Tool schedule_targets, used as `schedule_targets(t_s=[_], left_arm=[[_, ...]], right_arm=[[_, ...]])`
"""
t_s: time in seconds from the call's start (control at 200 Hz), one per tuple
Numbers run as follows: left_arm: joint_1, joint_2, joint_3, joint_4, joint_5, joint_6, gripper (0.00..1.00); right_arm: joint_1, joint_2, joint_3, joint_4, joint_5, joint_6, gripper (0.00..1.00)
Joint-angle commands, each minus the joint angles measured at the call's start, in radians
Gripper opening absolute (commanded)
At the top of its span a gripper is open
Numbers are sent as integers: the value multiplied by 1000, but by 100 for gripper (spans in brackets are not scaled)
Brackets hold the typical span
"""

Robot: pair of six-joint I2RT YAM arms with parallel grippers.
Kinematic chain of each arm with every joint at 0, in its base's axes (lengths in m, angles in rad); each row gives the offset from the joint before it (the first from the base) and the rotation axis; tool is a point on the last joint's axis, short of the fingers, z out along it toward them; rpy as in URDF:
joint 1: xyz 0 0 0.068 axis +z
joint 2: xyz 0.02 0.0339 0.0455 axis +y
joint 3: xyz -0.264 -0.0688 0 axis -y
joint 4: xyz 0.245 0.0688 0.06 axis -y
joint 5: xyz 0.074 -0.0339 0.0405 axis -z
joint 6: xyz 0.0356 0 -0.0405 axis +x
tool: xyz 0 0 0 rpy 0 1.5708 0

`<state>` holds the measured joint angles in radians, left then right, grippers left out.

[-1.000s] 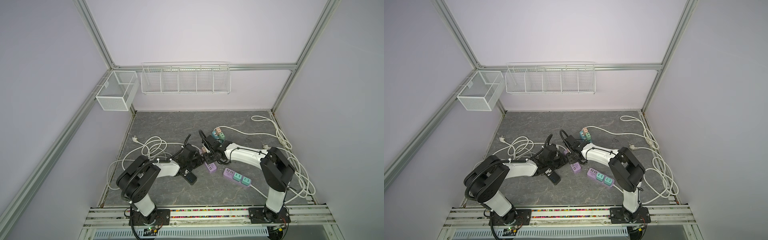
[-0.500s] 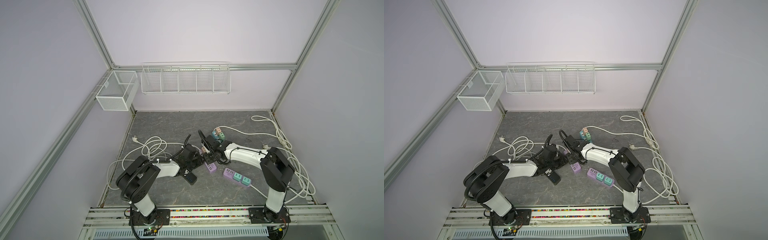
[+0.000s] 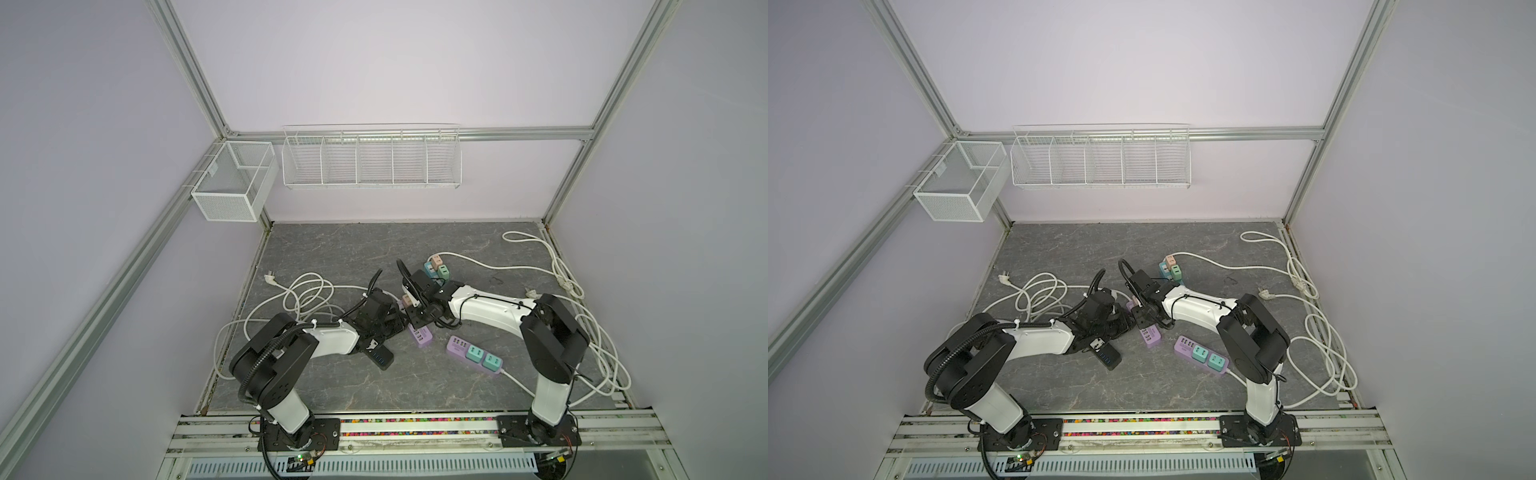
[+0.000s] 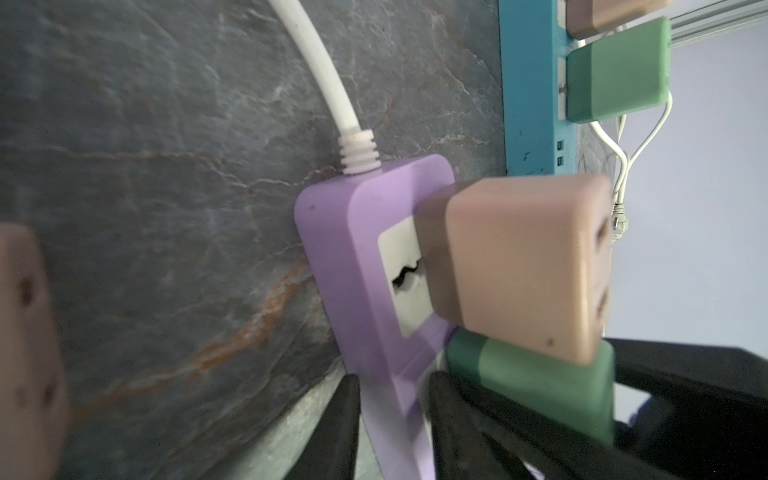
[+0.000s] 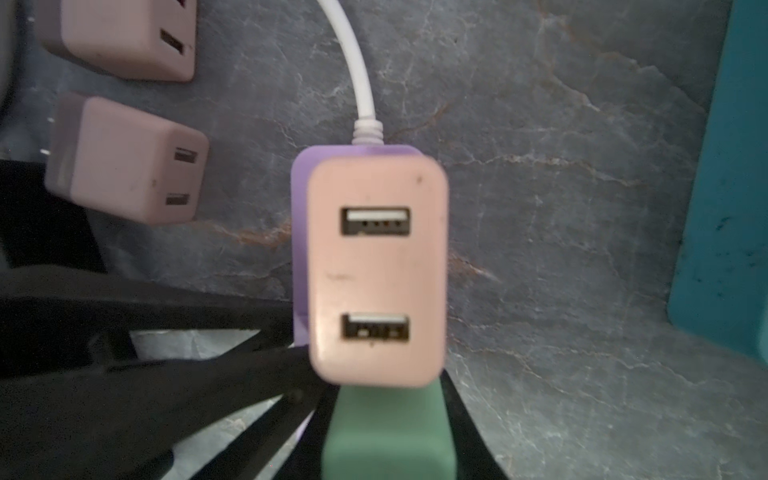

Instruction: Pull the plug off the socket

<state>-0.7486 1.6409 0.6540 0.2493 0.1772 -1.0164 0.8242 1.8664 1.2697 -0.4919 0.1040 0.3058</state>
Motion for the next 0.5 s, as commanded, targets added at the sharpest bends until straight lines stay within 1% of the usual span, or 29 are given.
schedule_targets(t_s=[0.0,0.05,0.2,0.32,0.495], left_arm=[[-11,-6,-34,-71,-31,1,30],[-11,-4,-36,-76,-39,0,30],[-11,16,-34,-74,-18,-2,29],[-11,20,-45,-62,-22,-13,29],[-12,31,-39,-54,-15,-16,28]], right_arm=[[-2,-44,25,48,-45,4,24],[6,-44,31,51,-49,9,23],[24,-51,30,54,-40,12,23],[9,-62,28,39,-2,-10,23],[-2,-85,8,55,-15,-9,23]])
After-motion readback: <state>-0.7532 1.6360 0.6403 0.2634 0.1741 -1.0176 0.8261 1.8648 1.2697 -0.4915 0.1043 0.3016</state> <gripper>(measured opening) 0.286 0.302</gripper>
